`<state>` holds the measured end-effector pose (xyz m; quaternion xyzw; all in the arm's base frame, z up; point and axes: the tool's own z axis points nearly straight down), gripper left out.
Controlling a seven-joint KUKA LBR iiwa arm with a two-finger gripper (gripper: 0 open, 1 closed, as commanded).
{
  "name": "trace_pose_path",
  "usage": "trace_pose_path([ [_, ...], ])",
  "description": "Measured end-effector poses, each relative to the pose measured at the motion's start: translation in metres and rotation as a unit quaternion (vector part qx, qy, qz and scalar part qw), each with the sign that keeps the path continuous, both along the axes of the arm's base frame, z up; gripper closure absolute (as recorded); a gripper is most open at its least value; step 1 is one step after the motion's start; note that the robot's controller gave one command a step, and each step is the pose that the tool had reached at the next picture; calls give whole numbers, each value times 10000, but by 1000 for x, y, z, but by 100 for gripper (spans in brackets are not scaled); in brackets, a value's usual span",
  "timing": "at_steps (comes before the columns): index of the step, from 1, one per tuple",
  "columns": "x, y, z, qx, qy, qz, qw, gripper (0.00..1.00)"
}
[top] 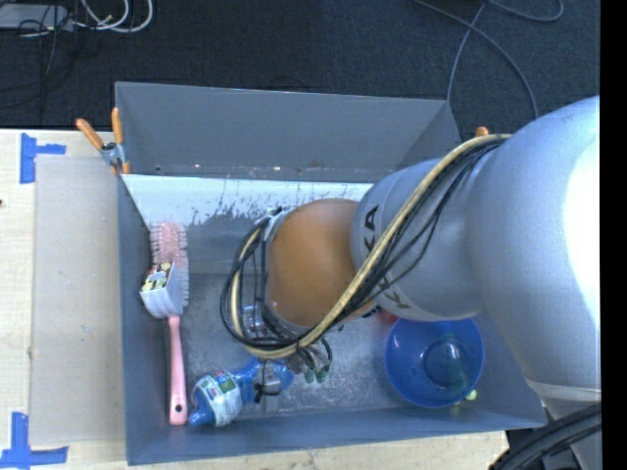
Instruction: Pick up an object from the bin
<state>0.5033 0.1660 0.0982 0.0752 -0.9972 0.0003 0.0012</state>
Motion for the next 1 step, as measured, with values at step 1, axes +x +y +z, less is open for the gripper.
trace_pose_path([
  [1, -23, 1, 13, 3, -17, 1430, 9897, 0],
])
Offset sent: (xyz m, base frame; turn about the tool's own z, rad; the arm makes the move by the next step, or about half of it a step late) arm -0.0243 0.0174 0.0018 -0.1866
